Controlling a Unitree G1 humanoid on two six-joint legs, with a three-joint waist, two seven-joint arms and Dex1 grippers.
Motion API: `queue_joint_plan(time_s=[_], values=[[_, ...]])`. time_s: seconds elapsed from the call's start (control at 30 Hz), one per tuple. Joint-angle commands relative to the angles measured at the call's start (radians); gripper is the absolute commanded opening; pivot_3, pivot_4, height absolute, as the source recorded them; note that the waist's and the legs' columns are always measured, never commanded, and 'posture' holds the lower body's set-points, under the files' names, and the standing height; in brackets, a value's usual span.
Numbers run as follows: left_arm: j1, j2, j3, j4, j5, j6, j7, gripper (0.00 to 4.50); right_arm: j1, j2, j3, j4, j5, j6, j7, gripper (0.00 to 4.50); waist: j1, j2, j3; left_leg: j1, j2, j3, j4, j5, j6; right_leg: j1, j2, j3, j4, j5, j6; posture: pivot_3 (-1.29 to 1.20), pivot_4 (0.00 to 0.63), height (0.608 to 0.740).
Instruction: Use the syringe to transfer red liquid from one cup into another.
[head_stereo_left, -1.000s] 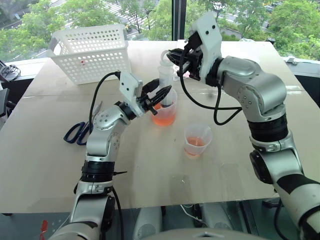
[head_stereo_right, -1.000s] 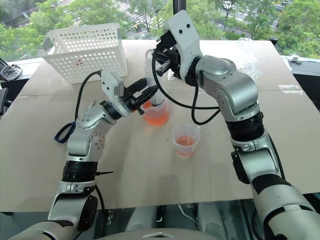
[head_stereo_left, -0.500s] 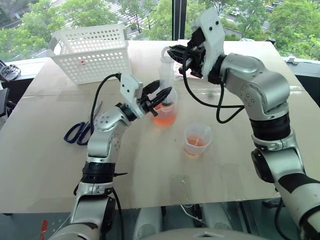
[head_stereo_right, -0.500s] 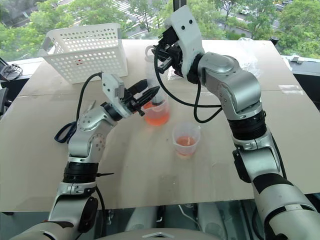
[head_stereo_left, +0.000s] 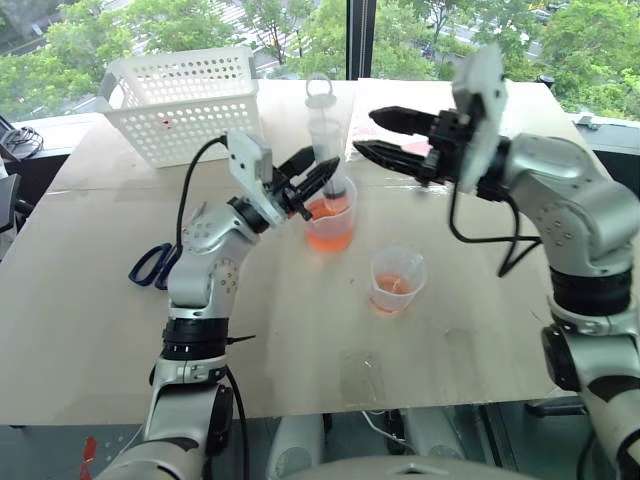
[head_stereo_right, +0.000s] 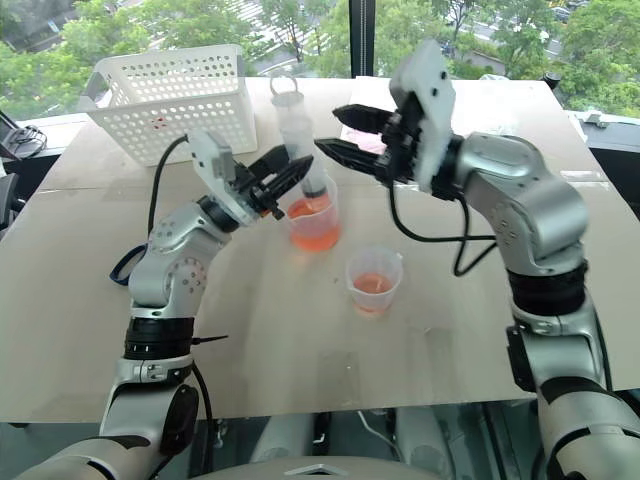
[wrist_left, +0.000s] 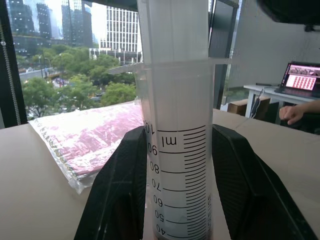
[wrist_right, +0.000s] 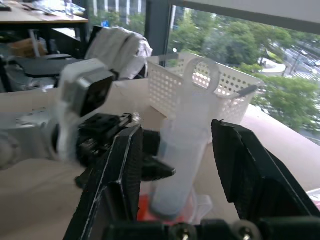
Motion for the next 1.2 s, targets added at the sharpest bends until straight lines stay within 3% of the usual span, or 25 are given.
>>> queue_joint_plan(time_s=[0.03, 0.2, 0.3, 0.4, 0.43, 0.67, 0.83, 1.0, 1.2], values=[[-0.03, 0.02, 0.041, -0.035, -0.038, 0.012, 0.005, 1.32, 0.114, -0.108, -0.105, -0.117, 0.087, -0.009, 0.097, 2.33, 0.002, 0.0, 0.0, 0.0, 0.0, 0.0, 0.0, 0.0, 0.0, 0.0, 0.0, 0.0, 0.0, 0.0, 0.0, 0.0, 0.15, 0.74], [-0.039, 0.04, 0.061, -0.032, -0.053, 0.026, -0.005, 1.32, 0.311, -0.246, -0.231, -0.185, 0.211, 0.046, 0.169, 2.33, 0.0, 0.0, 0.0, 0.001, -0.001, 0.0, -0.001, 0.0, 0.0, 0.0, 0.0, 0.001, -0.001, 0.0, 0.0, 0.0, 0.15, 0.74], [-0.037, 0.055, 0.067, -0.032, -0.062, 0.03, -0.017, 1.32, 0.449, -0.28, -0.316, -0.206, 0.244, 0.014, 0.186, 3.06, 0.001, 0.0, 0.0, 0.001, -0.001, 0.0, -0.001, 0.0, 0.0, 0.001, 0.001, 0.0, -0.002, 0.0, 0.0, 0.0, 0.15, 0.74], [-0.036, 0.066, 0.066, -0.028, -0.067, 0.036, -0.03, 1.32, 0.575, -0.303, -0.395, -0.258, 0.29, 0.005, 0.201, 4.32, 0.0, 0.0, 0.0, 0.001, -0.001, 0.001, -0.001, 0.0, 0.0, 0.001, 0.001, 0.001, -0.002, 0.0, 0.0, 0.0, 0.15, 0.74], [-0.036, 0.068, 0.066, -0.026, -0.067, 0.037, -0.032, 1.32, 0.607, -0.309, -0.417, -0.271, 0.296, -0.003, 0.203, 4.42, -0.001, 0.0, 0.0, 0.002, -0.001, 0.001, -0.001, 0.0, 0.0, 0.001, 0.001, 0.001, -0.002, 0.0, 0.0, 0.0, 0.15, 0.74], [-0.064, 0.077, 0.074, -0.006, -0.079, 0.054, -0.042, 1.32, 0.752, -0.347, -0.543, -0.342, 0.358, -0.018, 0.195, 4.42, 0.002, 0.0, 0.0, 0.003, -0.001, 0.001, 0.0, 0.0, 0.0, 0.002, 0.002, 0.001, -0.001, 0.0, 0.001, 0.0, 0.15, 0.74], [-0.149, 0.06, 0.125, -0.038, -0.251, 0.208, -0.021, 1.32, 0.808, -0.364, -0.599, -0.372, 0.389, -0.016, 0.143, 4.42, 0.007, 0.0, 0.0, 0.002, -0.001, 0.001, 0.001, 0.0, 0.0, 0.003, 0.002, 0.001, -0.001, 0.0, 0.001, 0.0, 0.15, 0.74], [-0.211, 0.05, 0.078, -0.123, -0.385, 0.344, -0.057, 1.32, 0.802, -0.387, -0.642, -0.39, 0.441, 0.008, 0.056, 4.42, 0.007, 0.0, 0.0, 0.003, -0.001, 0.001, 0.001, 0.0, 0.0, 0.004, 0.002, 0.001, -0.002, 0.0, 0.001, 0.0, 0.15, 0.74], [-0.146, 0.04, -0.026, -0.208, -0.402, 0.379, -0.14, 1.32, 0.846, -0.424, -0.686, -0.407, 0.467, 0.007, 0.034, 4.42, 0.007, 0.0, 0.0, 0.003, -0.001, 0.0, 0.001, 0.0, 0.0, 0.004, 0.002, 0.001, -0.001, 0.0, 0.001, 0.0, 0.15, 0.74]])
